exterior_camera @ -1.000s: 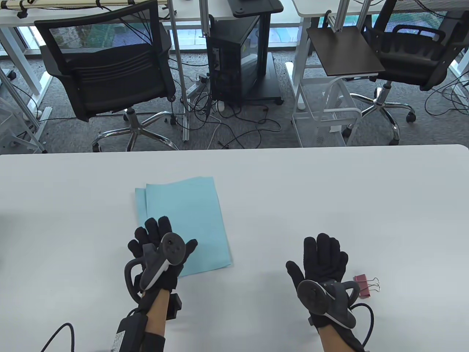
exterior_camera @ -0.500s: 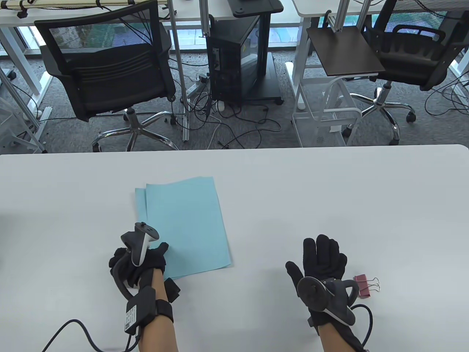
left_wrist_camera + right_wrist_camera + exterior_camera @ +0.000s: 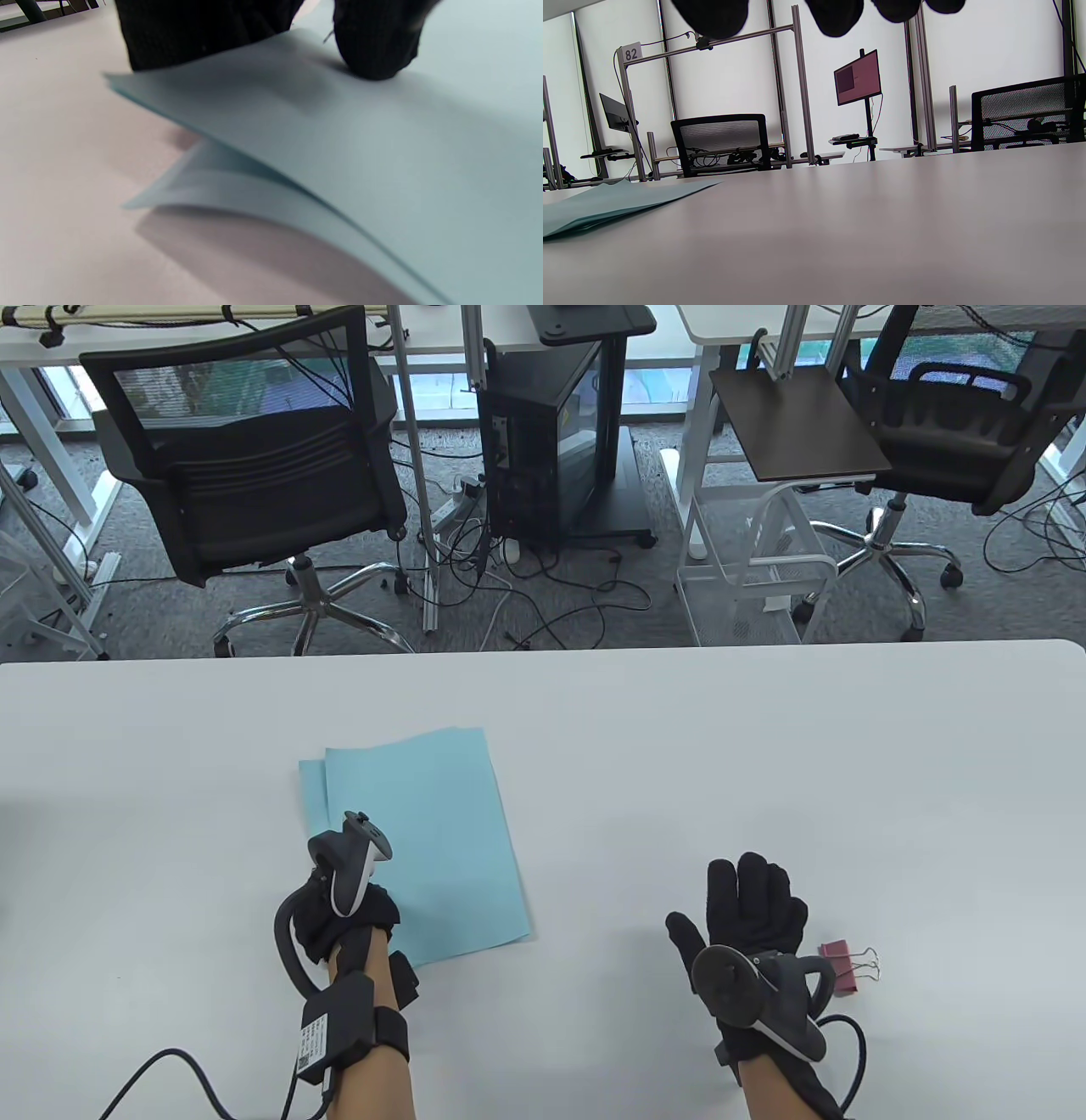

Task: Clip paper with binder clip (Right hand to clip)

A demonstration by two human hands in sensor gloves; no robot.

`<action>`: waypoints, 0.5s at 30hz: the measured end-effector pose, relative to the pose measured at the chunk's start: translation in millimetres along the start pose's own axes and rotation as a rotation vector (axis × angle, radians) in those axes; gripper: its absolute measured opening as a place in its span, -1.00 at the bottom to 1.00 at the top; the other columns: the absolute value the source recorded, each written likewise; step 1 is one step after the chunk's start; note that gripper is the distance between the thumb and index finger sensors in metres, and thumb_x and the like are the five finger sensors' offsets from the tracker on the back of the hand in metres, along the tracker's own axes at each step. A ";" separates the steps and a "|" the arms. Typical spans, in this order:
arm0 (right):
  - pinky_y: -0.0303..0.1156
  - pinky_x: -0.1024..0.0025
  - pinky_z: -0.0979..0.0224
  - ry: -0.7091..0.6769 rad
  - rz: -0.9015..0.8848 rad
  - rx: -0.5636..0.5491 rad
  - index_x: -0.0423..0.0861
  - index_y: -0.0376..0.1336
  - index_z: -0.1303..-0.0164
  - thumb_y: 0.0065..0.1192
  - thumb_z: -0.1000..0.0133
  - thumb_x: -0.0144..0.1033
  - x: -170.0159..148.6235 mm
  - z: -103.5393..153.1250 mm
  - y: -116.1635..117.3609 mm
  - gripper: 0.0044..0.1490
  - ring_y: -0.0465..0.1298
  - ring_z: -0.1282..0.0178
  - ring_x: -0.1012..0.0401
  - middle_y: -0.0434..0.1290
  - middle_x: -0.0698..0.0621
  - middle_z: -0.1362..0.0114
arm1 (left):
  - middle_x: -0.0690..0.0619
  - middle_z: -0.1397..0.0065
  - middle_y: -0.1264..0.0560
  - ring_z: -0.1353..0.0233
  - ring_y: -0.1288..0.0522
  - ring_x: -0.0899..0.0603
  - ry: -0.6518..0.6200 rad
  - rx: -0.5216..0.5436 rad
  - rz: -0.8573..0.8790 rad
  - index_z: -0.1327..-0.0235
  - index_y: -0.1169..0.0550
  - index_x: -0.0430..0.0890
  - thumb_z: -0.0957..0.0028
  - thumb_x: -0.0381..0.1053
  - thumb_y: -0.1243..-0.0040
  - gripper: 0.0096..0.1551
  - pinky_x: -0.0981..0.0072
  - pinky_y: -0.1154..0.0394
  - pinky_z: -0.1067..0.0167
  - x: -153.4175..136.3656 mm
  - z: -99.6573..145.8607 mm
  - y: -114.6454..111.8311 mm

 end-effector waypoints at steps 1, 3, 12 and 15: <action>-0.11 -0.71 -0.28 0.000 0.000 0.002 -0.66 -0.16 -0.67 -0.13 -0.38 -0.08 0.2 -0.1 0.2 0.04 -0.17 -0.47 -0.68 -0.22 -0.77 -0.60 | -0.22 -0.38 -0.54 -0.20 -0.62 -0.19 -0.009 -0.012 0.032 -0.55 -0.38 -0.36 -0.21 0.21 -0.21 -0.13 0.15 -0.65 -0.18 -0.9 -0.5 -0.9; -0.10 -0.71 -0.28 0.000 -0.001 0.004 -0.66 -0.16 -0.67 -0.13 -0.38 -0.08 0.1 -0.2 0.6 0.03 -0.17 -0.47 -0.68 -0.22 -0.77 -0.60 | -0.20 -0.35 -0.54 -0.17 -0.61 -0.22 -0.013 -0.021 0.058 -0.56 -0.36 -0.37 -0.22 0.19 -0.22 -0.14 0.15 -0.65 -0.17 -1.6 -1.0 -1.6; -0.09 -0.71 -0.28 0.001 -0.036 0.023 -0.67 -0.15 -0.67 -0.13 -0.38 -0.08 -1.0 -1.3 3.1 0.03 -0.16 -0.47 -0.68 -0.21 -0.77 -0.60 | -0.04 -0.37 -0.45 -0.22 -0.55 -0.17 -0.140 -0.091 0.323 -0.57 -0.30 -0.15 -0.36 0.01 -0.11 -0.43 0.09 -0.58 -0.28 -13.3 0.1 -8.2; -0.09 -0.71 -0.28 -0.004 -0.050 0.029 -0.67 -0.15 -0.67 -0.13 -0.38 -0.08 -0.5 -1.9 4.2 0.03 -0.15 -0.47 -0.68 -0.20 -0.77 -0.60 | -0.15 -0.50 -0.47 -0.28 -0.60 -0.21 -0.233 -0.057 0.394 -0.57 -0.26 -0.08 -0.39 -0.05 -0.02 -0.48 0.09 -0.60 -0.28 -18.3 9.1 1.2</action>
Point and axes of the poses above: the tracker on the back of each hand, its own x axis roughly to the thumb side, its own z axis roughly from the fingertips to the wrist, y = z × x, the point moved 2 cm from there along -z, roughly from the wrist to the fingertips
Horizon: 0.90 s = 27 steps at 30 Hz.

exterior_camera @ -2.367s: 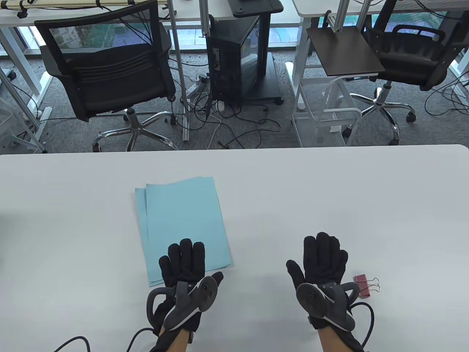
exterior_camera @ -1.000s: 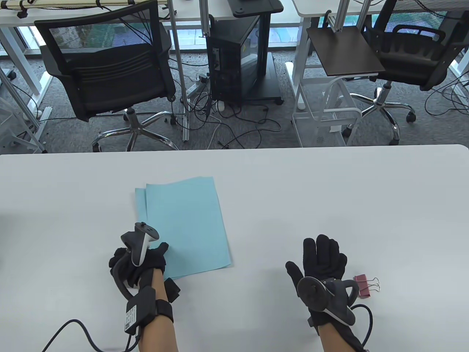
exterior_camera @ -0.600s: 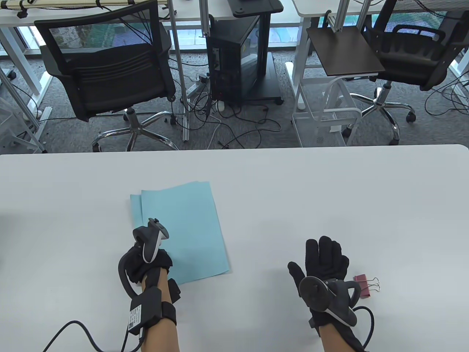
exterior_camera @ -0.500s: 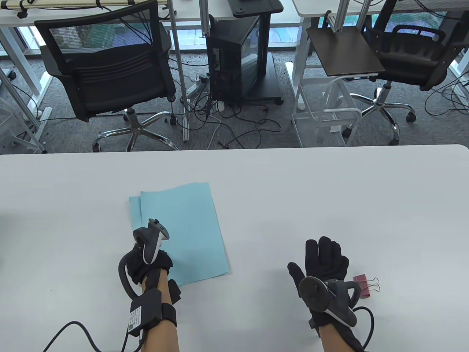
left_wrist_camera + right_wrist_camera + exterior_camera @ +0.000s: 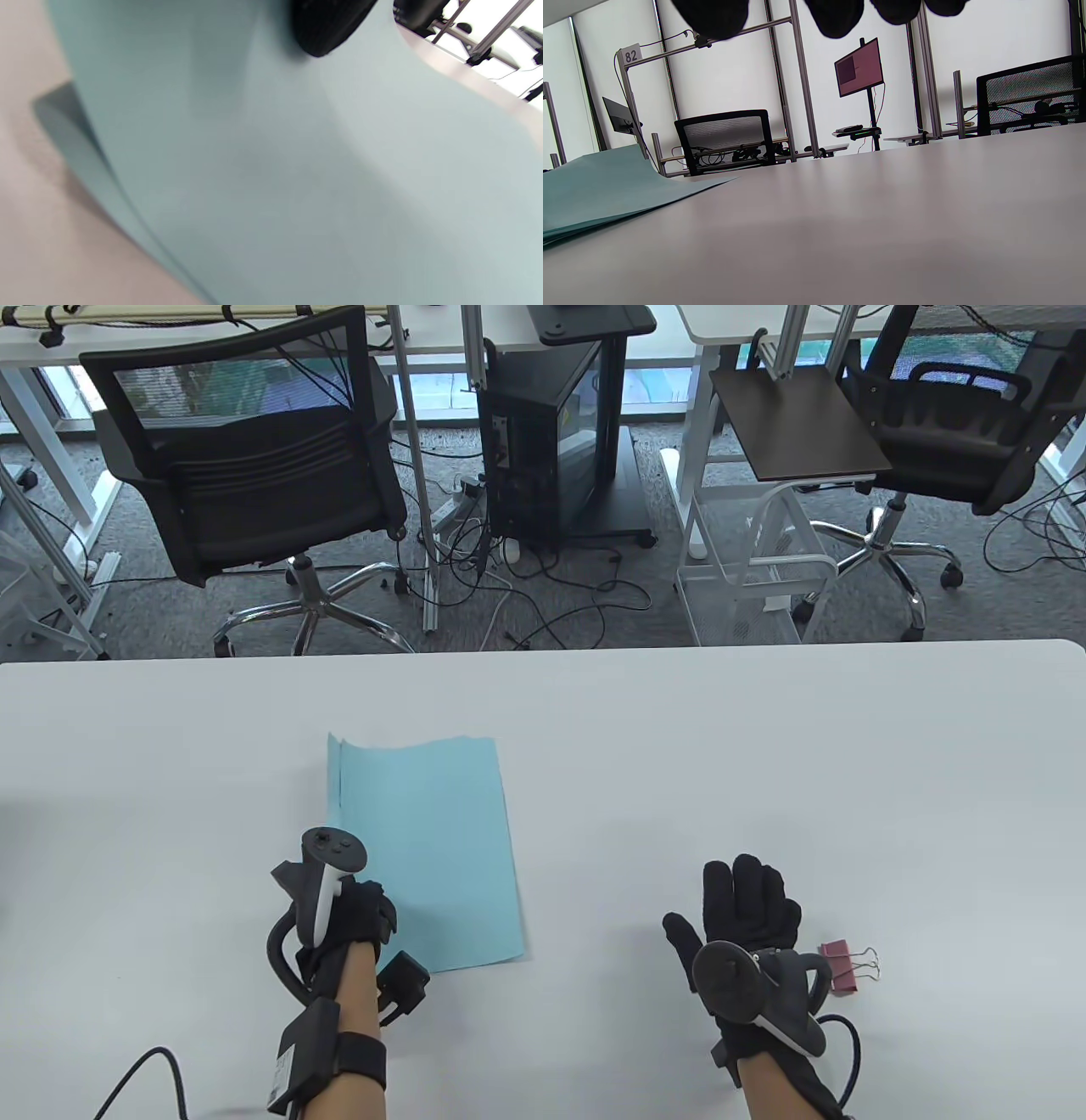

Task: Clip paper with binder clip (Right hand to clip)

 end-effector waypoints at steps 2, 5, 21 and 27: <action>-0.09 -0.71 -0.28 -0.006 -0.009 0.003 -0.67 -0.15 -0.67 -0.13 -0.38 -0.08 0.7 -0.3 0.2 0.03 -0.15 -0.46 -0.68 -0.20 -0.77 -0.60 | -0.03 -0.43 -0.53 -0.24 -0.64 -0.16 -0.090 0.042 -0.007 -0.59 -0.23 -0.05 -0.37 -0.08 -0.02 -0.46 0.12 -0.62 -0.24 4.3 11.0 7.3; -0.08 -0.71 -0.28 -0.016 -0.037 0.000 -0.67 -0.15 -0.67 -0.13 -0.38 -0.08 2.1 -0.7 -0.7 0.04 -0.13 -0.45 -0.70 -0.19 -0.79 -0.59 | 0.03 -0.43 -0.52 -0.24 -0.63 -0.13 -0.276 0.105 0.030 -0.60 -0.20 -0.01 -0.37 -0.08 0.00 -0.45 0.13 -0.62 -0.26 12.4 34.8 18.7; 0.01 -0.63 -0.37 -0.212 -1.022 -0.001 -0.71 -0.47 -0.60 0.04 -0.27 0.13 1.9 -5.3 -13.0 0.41 -0.09 -0.51 -0.69 -0.19 -0.76 -0.63 | 0.22 -0.47 -0.49 -0.38 -0.58 -0.07 -1.136 -0.276 0.557 -0.55 -0.20 0.21 -0.32 0.00 -0.02 -0.46 0.08 -0.52 -0.40 32.6 109.8 -10.0; 0.54 -0.06 -0.24 -0.311 -1.071 0.068 -0.14 0.20 -0.53 0.21 -0.28 -0.37 8.7 -8.8 -11.6 -0.41 0.62 -0.26 -0.06 0.51 -0.17 -0.43 | 0.14 -0.70 -0.30 -0.65 -0.36 -0.24 -1.081 -0.303 0.366 -0.69 -0.08 0.11 -0.25 0.23 -0.10 -0.19 -0.21 -0.29 -0.56 35.4 106.2 -26.3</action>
Point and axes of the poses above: the tracker on the back of each hand, its own x axis roughly to the thumb side, its own z axis roughly from the fingertips to the wrist, y = z × x, the point moved 2 cm from there along -z, roughly from the wrist to the fingertips
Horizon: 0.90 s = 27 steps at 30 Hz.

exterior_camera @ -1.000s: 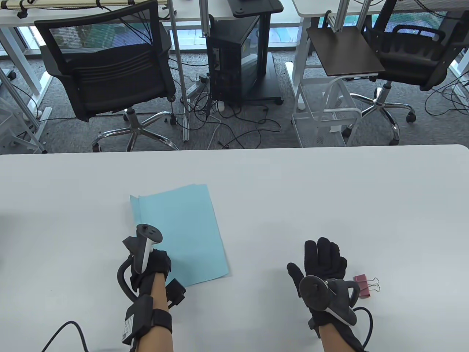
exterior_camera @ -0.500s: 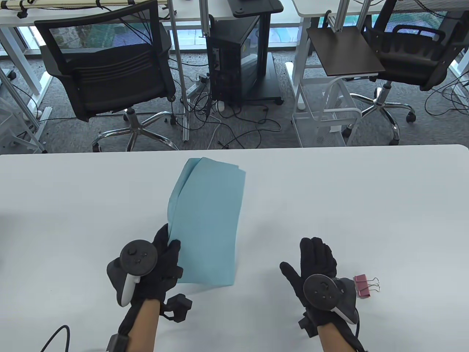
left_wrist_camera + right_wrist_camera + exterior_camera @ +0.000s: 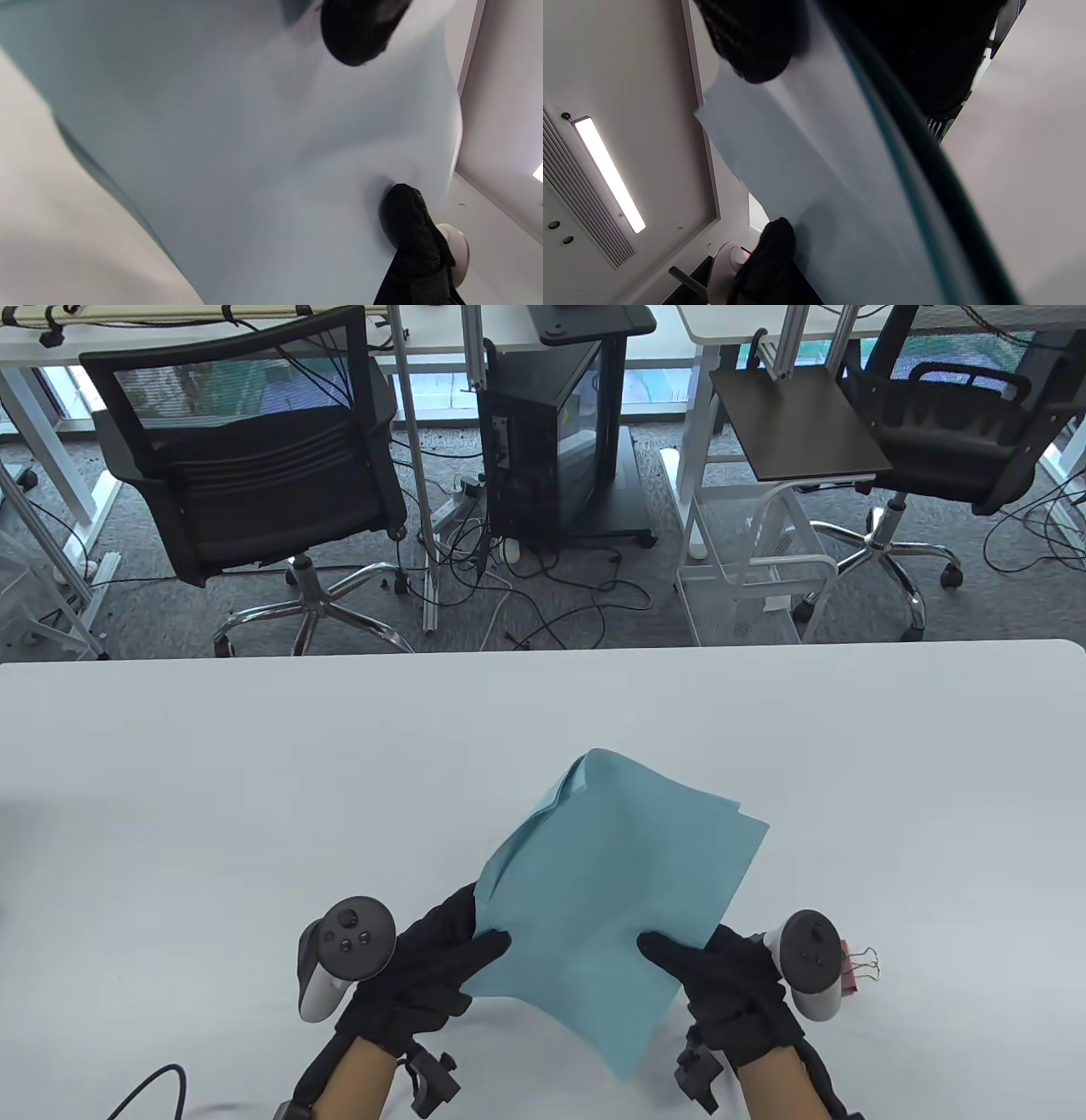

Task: Clip paper with binder clip (Right hand to clip)

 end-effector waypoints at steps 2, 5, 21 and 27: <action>0.54 -0.03 -0.22 -0.030 0.101 0.026 -0.10 0.23 -0.49 0.23 -0.26 -0.35 6.9 -0.5 0.6 -0.44 0.64 -0.22 -0.01 0.53 -0.11 -0.39 | 0.16 -0.71 -0.28 -0.67 -0.34 -0.23 -0.009 0.095 0.033 -0.69 -0.05 0.10 -0.25 0.25 -0.09 -0.17 -0.25 -0.25 -0.57 1.1 2.4 5.7; 0.54 -0.02 -0.21 -0.079 0.243 -0.061 -0.06 0.29 -0.40 0.30 -0.21 -0.30 19.7 1.1 -0.4 -0.48 0.64 -0.16 0.02 0.57 -0.05 -0.31 | 0.28 -0.42 -0.50 -0.45 -0.53 -0.07 -0.076 0.227 0.082 -0.53 -0.27 0.20 -0.25 0.17 -0.13 -0.42 -0.13 -0.37 -0.52 7.8 7.2 16.2; 0.53 -0.08 -0.20 0.021 0.527 -0.062 -0.18 0.32 -0.42 0.25 -0.24 -0.28 14.3 1.5 3.7 -0.45 0.63 -0.18 -0.05 0.57 -0.15 -0.33 | 0.23 -0.47 -0.53 -0.39 -0.60 -0.06 0.005 0.282 -0.248 -0.45 -0.38 0.19 -0.32 0.10 -0.03 -0.57 -0.04 -0.47 -0.44 10.6 8.6 -0.5; 0.56 -0.04 -0.14 0.176 0.501 0.080 -0.23 0.31 -0.43 0.23 -0.25 -0.26 -16.3 3.0 13.8 -0.43 0.66 -0.11 0.00 0.58 -0.15 -0.30 | 0.16 -0.51 -0.52 -0.43 -0.57 -0.11 0.136 0.132 -0.227 -0.49 -0.38 0.14 -0.34 0.11 0.03 -0.54 -0.08 -0.46 -0.43 -17.9 2.7 -21.8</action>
Point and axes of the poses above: the tracker on the back of each hand, its own x axis roughly to the thumb side, its own z axis roughly from the fingertips to the wrist, y = z × x, the point moved 2 cm from there along -z, roughly from the wrist to the fingertips
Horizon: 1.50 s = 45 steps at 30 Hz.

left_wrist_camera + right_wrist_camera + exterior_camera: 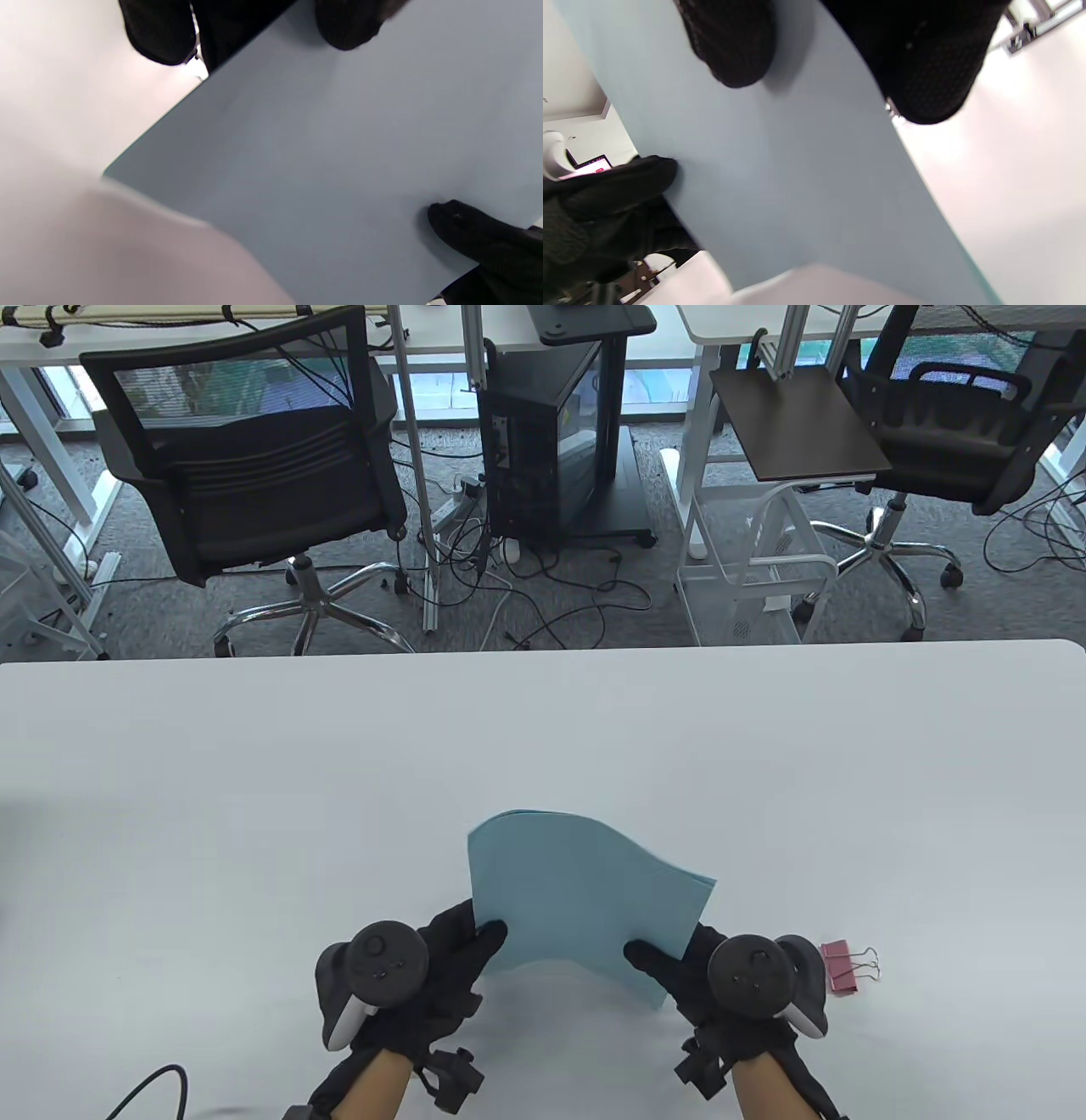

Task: Clip paper with binder clip (Right hand to clip)

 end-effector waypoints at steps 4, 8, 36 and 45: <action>0.53 -0.10 -0.16 -0.007 -0.056 -0.076 -0.29 0.30 -0.47 0.23 -0.25 -0.22 0.8 1.4 -16.1 -0.35 0.64 -0.14 -0.07 0.57 -0.23 -0.33 | 0.14 -0.40 -0.55 -0.34 -0.59 -0.11 -0.055 0.077 -0.077 -0.47 -0.39 0.07 -0.35 0.05 0.06 -0.56 -0.07 -0.48 -0.40 17.0 0.8 17.2; 0.43 -0.28 -0.25 0.019 -0.030 -0.259 -0.57 0.04 -0.65 0.22 -0.26 -0.16 2.4 9.6 -36.5 -0.01 0.50 -0.34 -0.29 0.37 -0.46 -0.51 | 0.15 -0.37 -0.55 -0.34 -0.58 -0.12 -0.078 0.158 -0.255 -0.47 -0.39 0.07 -0.35 0.03 0.07 -0.56 -0.09 -0.46 -0.41 31.8 6.2 45.0; 0.55 -0.03 -0.20 -0.139 -0.150 -0.206 -0.12 0.35 -0.39 0.23 -0.24 -0.33 3.5 18.8 -62.4 -0.51 0.65 -0.15 -0.02 0.61 -0.10 -0.27 | -0.12 -0.81 -0.11 -0.70 -0.20 -0.42 -0.100 0.368 -0.372 -0.78 0.00 -0.11 -0.09 0.43 -0.09 0.15 -0.39 -0.14 -0.55 53.0 36.0 100.4; 0.54 -0.05 -0.22 -0.111 -0.248 -0.203 -0.13 0.31 -0.44 0.21 -0.26 -0.30 -4.2 18.9 -61.0 -0.48 0.64 -0.20 -0.03 0.58 -0.12 -0.33 | 0.21 -0.42 -0.55 -0.36 -0.61 -0.07 0.002 0.087 0.272 -0.56 -0.32 0.09 -0.22 0.23 -0.17 -0.34 -0.03 -0.51 -0.39 -12.3 9.7 70.3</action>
Point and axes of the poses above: the tracker on the back of each hand, its own x axis roughly to the thumb side, its own z axis roughly from the fingertips to the wrist, y = z × x, the point moved 2 cm from there along -z, roughly from the wrist to the fingertips
